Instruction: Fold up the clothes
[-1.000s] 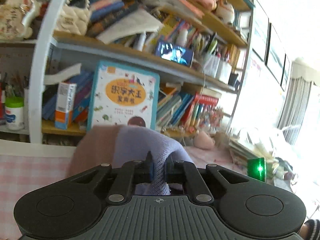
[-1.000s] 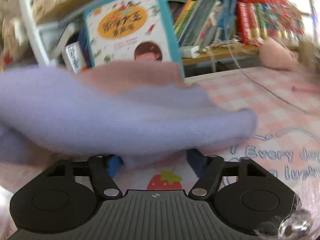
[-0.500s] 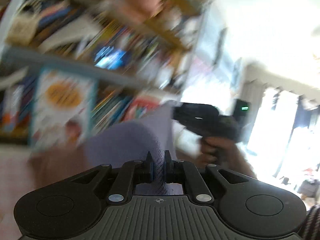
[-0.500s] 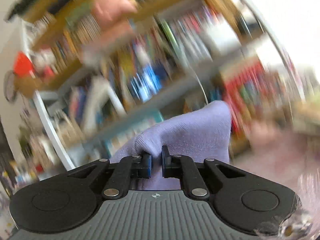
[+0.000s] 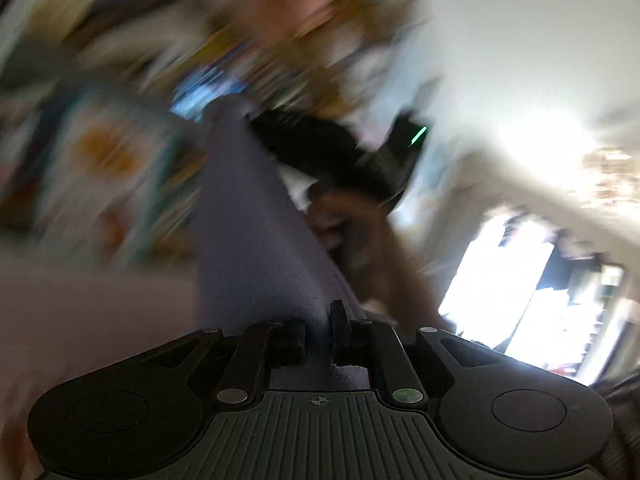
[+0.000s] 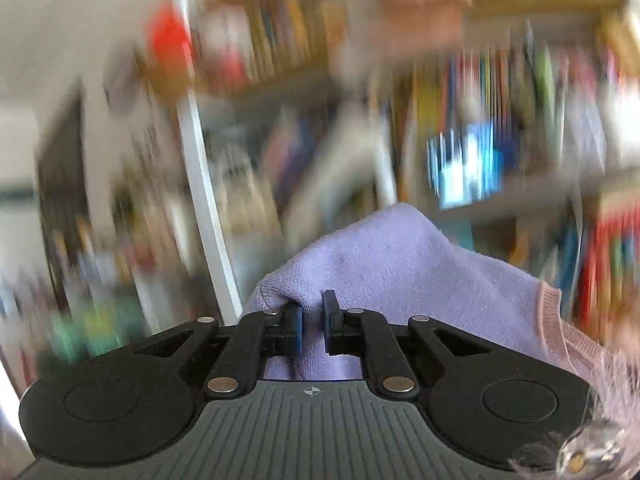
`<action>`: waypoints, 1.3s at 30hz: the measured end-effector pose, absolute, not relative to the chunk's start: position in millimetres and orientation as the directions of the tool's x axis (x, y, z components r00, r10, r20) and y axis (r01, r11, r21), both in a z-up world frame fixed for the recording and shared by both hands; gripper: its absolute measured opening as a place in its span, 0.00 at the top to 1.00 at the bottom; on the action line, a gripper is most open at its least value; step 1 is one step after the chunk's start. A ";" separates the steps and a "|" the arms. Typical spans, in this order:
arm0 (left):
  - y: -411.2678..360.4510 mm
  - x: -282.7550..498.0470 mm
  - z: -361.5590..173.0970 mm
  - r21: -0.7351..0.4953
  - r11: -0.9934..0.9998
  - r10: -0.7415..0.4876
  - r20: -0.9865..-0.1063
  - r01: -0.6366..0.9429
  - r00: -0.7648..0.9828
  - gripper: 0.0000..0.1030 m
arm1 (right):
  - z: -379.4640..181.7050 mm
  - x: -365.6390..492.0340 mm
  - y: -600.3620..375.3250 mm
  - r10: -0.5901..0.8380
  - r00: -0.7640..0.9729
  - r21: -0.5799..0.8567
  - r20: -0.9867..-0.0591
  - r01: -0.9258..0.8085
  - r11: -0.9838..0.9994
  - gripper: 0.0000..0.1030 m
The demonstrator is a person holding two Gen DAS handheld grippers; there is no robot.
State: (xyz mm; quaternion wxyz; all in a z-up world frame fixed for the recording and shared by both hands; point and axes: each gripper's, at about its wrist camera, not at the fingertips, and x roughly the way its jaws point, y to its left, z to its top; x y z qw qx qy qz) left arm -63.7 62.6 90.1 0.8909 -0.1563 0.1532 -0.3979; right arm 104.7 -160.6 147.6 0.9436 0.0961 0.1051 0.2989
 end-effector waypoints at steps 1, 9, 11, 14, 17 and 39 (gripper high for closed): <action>68.2 -64.0 81.8 -0.400 0.672 -0.727 -0.194 0.624 0.659 0.85 | 125.0 114.3 -146.4 0.582 0.784 0.241 -0.215 -0.535 0.810 0.91; 104.7 -69.7 35.4 -0.329 0.873 -0.482 -0.460 0.361 0.746 0.58 | 46.9 132.1 -50.1 0.654 0.649 0.248 -0.389 -0.609 0.753 0.91; 106.4 -73.5 41.4 -0.316 0.880 -0.468 -0.454 0.354 0.758 0.33 | 42.6 132.2 -29.3 0.676 0.606 0.230 -0.419 -0.650 0.724 0.91; 100.1 -77.1 44.1 -0.271 0.886 -0.462 -0.453 0.376 0.762 0.22 | 31.3 133.6 -6.3 0.689 0.528 0.205 -0.497 -0.700 0.684 0.76; 95.1 -83.4 51.1 -0.221 0.885 -0.466 -0.443 0.410 0.766 0.21 | 27.1 120.8 -7.8 0.684 0.497 0.169 -0.535 -0.730 0.662 0.53; -33.1 15.5 59.5 0.116 0.756 -0.514 -0.504 0.644 0.694 0.32 | 7.2 16.4 -247.7 0.407 0.681 0.149 -0.609 -0.405 0.902 0.39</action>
